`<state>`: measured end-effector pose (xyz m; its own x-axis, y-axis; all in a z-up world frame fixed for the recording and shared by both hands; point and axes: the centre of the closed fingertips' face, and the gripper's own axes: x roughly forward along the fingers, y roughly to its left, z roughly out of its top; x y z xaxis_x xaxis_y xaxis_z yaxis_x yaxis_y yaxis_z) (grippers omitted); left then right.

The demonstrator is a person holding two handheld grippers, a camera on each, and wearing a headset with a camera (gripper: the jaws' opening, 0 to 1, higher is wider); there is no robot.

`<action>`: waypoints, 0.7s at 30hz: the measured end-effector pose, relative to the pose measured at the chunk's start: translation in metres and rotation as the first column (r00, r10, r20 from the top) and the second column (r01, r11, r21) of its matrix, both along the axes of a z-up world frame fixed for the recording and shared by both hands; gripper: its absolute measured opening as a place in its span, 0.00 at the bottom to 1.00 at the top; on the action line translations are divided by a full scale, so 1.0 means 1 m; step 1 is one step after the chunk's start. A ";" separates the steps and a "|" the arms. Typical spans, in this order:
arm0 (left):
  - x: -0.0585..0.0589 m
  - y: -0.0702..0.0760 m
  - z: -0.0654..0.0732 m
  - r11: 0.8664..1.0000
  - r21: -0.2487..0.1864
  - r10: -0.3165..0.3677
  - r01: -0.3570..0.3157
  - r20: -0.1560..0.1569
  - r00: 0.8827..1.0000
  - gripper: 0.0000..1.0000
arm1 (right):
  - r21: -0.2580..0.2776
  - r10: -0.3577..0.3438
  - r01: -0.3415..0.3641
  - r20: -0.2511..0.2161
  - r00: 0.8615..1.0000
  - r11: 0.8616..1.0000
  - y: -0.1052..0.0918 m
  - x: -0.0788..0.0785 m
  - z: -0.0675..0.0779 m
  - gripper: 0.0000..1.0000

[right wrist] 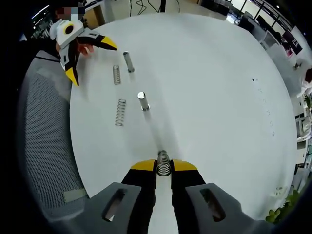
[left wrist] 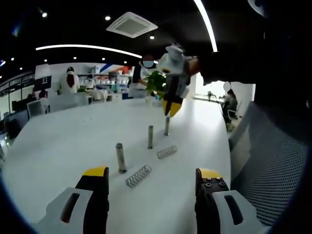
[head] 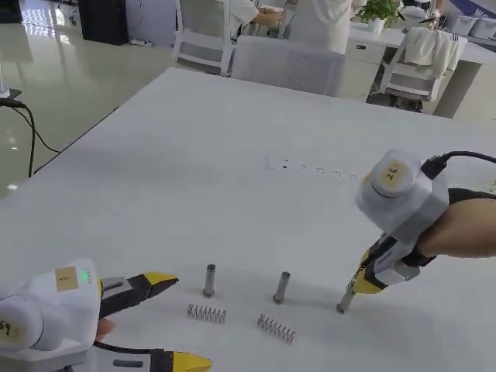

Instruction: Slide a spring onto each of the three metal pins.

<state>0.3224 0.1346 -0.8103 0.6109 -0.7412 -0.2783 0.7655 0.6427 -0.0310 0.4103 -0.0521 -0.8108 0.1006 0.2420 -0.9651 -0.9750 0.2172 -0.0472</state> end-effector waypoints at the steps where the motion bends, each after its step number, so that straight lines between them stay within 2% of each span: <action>1: 0.000 0.000 0.000 1.000 0.000 0.000 0.000 0.000 1.000 0.68 | -0.005 0.002 -0.002 0.000 1.000 1.000 0.000 0.000 -0.001 0.08; 21: 0.000 0.002 0.000 1.000 0.002 0.011 -0.011 -0.001 1.000 0.68 | -0.053 0.007 -0.009 -0.028 1.000 0.999 0.000 0.002 -0.036 0.09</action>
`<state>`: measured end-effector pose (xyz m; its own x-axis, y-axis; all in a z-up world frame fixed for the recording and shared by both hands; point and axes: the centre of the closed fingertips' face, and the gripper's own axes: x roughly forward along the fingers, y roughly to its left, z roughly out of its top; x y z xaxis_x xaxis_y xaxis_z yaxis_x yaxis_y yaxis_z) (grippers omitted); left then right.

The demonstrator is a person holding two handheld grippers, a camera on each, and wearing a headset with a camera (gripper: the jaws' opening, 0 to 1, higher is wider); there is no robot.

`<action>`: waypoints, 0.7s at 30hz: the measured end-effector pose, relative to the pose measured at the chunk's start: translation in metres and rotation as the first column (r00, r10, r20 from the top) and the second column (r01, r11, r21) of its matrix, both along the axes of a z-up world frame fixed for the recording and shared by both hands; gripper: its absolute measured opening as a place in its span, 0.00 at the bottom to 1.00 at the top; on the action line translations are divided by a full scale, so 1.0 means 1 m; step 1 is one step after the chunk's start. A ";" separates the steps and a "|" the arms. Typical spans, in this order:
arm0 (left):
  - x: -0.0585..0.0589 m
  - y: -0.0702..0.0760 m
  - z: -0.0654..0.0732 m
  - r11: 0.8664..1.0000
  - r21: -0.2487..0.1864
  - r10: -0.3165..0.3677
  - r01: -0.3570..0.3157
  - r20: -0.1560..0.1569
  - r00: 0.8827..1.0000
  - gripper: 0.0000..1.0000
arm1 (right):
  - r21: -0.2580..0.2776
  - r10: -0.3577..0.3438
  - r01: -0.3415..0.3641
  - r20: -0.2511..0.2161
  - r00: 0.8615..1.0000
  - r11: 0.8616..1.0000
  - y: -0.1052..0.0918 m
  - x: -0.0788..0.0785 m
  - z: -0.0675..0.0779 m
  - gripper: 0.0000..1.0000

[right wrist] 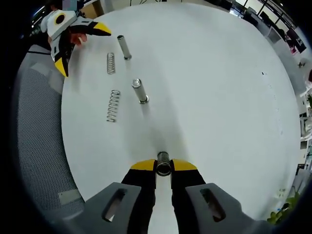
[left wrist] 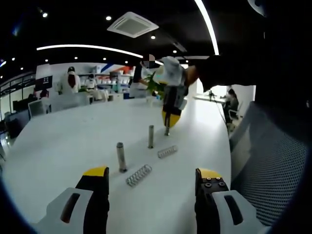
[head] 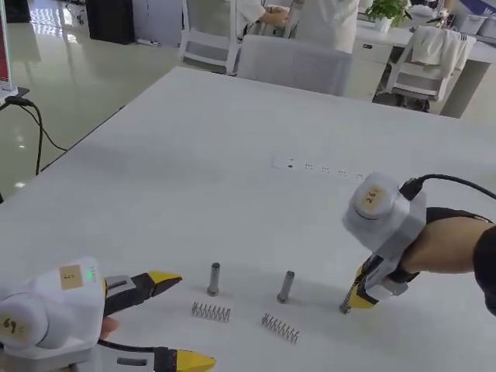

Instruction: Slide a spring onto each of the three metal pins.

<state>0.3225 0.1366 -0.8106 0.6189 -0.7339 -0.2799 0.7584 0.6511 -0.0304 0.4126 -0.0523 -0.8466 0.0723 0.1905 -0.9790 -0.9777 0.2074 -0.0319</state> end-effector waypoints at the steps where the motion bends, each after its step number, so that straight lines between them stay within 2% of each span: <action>1: 0.000 0.000 0.000 1.000 0.000 0.000 0.000 0.000 1.000 0.68 | -0.002 0.001 -0.001 0.000 1.000 1.000 0.000 0.000 -0.001 0.09; 16: 0.001 0.000 0.001 1.000 0.002 0.002 -0.002 0.002 1.000 0.67 | -0.011 0.002 -0.002 -0.010 1.000 1.000 0.001 -0.001 -0.010 0.10; 21: 0.001 0.000 0.001 1.000 0.005 0.001 -0.001 0.001 1.000 0.67 | 0.004 0.014 -0.014 0.000 1.000 1.000 0.002 0.000 -0.009 0.18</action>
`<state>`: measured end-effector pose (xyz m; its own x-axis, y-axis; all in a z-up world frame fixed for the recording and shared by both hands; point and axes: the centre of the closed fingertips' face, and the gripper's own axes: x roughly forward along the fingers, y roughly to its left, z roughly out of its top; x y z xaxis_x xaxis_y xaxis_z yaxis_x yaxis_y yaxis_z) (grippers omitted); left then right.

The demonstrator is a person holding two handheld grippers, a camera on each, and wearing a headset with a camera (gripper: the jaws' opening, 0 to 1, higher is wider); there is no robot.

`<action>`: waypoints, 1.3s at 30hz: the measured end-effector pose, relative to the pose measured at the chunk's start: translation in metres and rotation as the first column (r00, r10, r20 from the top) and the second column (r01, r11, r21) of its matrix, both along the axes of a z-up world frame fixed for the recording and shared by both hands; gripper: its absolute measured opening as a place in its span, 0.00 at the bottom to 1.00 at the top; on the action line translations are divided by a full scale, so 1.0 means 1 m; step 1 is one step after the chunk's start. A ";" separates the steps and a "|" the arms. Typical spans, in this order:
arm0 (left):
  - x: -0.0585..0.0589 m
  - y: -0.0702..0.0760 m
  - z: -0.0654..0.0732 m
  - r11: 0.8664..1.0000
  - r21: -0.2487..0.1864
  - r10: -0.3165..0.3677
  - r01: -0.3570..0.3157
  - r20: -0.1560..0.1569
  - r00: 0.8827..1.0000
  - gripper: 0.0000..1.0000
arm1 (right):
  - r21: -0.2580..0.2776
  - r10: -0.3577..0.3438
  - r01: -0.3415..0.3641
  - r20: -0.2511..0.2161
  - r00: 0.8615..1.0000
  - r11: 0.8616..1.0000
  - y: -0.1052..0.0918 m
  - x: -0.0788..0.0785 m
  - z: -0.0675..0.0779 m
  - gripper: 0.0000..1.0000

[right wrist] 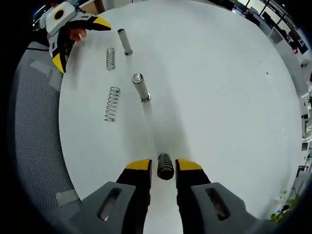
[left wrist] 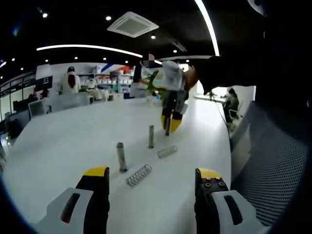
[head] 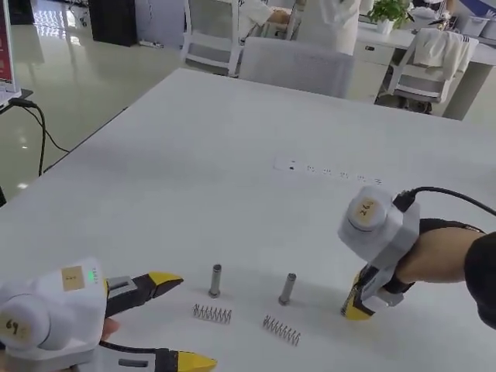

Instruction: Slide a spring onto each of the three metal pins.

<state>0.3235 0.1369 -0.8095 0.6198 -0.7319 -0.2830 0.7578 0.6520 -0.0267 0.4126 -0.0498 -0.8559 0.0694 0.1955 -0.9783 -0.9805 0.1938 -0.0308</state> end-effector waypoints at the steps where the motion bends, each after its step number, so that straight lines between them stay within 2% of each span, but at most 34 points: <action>1: 0.000 0.000 0.000 1.000 0.000 -0.001 0.001 0.000 1.000 0.67 | 0.002 0.001 -0.001 0.002 1.000 1.000 0.000 0.000 0.000 0.20; 8: 0.000 -0.002 0.000 1.000 0.000 -0.005 0.005 0.001 1.000 0.67 | 0.008 -0.021 0.021 -0.004 1.000 1.000 -0.008 -0.003 -0.001 0.23; 18: -0.001 -0.004 0.002 1.000 -0.002 -0.008 0.008 0.004 1.000 0.67 | 0.020 -0.062 0.063 -0.032 0.998 0.998 -0.020 -0.020 -0.003 0.24; 27: -0.001 -0.003 0.002 1.000 0.000 -0.011 0.011 0.007 1.000 0.67 | 0.060 -0.087 0.092 -0.077 0.993 0.994 -0.016 -0.043 -0.005 0.24; 39: 0.000 -0.004 0.002 1.000 0.001 -0.013 0.013 0.012 1.000 0.67 | 0.085 -0.045 0.053 -0.098 0.994 0.995 0.002 -0.066 -0.003 0.23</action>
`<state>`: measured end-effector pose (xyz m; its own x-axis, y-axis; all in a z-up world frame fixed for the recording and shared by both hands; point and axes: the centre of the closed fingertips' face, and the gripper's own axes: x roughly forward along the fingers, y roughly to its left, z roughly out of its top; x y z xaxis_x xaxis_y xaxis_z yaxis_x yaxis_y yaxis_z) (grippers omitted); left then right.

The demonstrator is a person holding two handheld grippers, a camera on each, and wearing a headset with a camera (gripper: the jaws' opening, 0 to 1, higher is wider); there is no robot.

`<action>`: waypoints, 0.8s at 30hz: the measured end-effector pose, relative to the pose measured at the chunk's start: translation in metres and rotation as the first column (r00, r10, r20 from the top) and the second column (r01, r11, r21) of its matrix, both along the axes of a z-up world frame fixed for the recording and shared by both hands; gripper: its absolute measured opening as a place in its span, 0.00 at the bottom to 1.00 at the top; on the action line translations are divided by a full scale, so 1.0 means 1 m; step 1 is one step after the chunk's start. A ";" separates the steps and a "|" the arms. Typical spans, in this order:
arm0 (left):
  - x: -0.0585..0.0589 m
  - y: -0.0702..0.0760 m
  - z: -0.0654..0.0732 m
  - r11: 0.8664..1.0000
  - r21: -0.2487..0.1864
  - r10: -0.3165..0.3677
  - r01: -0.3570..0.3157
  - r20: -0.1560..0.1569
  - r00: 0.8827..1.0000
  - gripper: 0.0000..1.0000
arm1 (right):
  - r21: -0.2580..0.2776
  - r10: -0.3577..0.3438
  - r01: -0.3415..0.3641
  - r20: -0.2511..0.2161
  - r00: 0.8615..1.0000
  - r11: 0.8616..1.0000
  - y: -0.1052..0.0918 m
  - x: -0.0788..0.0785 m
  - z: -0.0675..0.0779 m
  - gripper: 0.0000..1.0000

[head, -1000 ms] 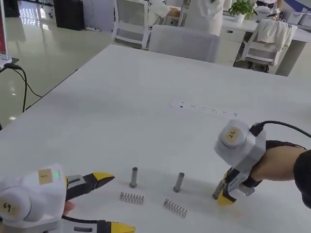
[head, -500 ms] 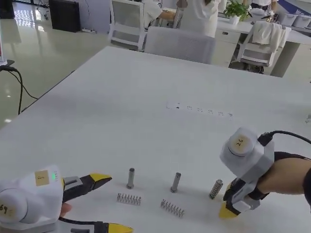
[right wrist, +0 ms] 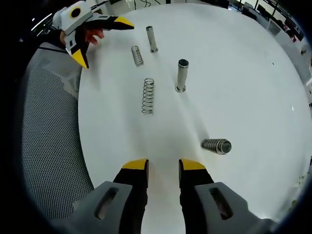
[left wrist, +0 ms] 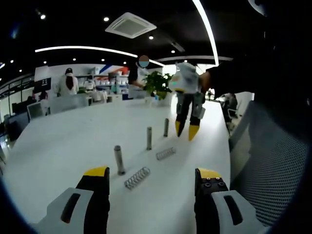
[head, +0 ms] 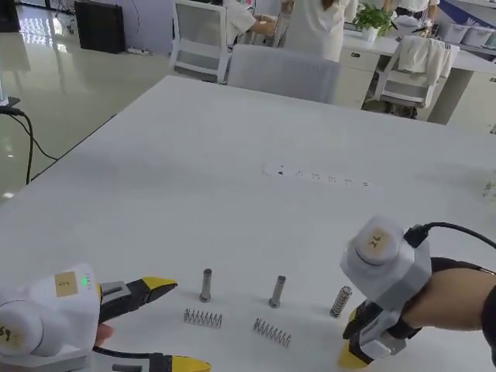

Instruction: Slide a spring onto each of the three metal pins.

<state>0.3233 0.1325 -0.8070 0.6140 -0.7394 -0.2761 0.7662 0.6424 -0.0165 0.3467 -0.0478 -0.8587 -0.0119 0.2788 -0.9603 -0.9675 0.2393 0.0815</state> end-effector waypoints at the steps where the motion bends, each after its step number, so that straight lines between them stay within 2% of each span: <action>1: 0.000 0.000 0.000 1.000 0.000 0.000 0.000 0.001 1.000 0.67 | 0.003 0.004 -0.004 -0.001 1.000 1.000 0.002 -0.001 0.001 0.23; 13: -0.001 -0.002 0.002 1.000 0.005 -0.001 0.001 0.006 1.000 0.66 | 0.046 0.060 -0.061 0.019 0.998 0.997 0.034 -0.007 0.007 0.23; 24: -0.001 -0.006 0.002 1.000 0.004 -0.003 0.003 0.004 1.000 0.66 | 0.064 0.097 -0.099 0.039 0.995 0.993 0.060 -0.006 0.002 0.22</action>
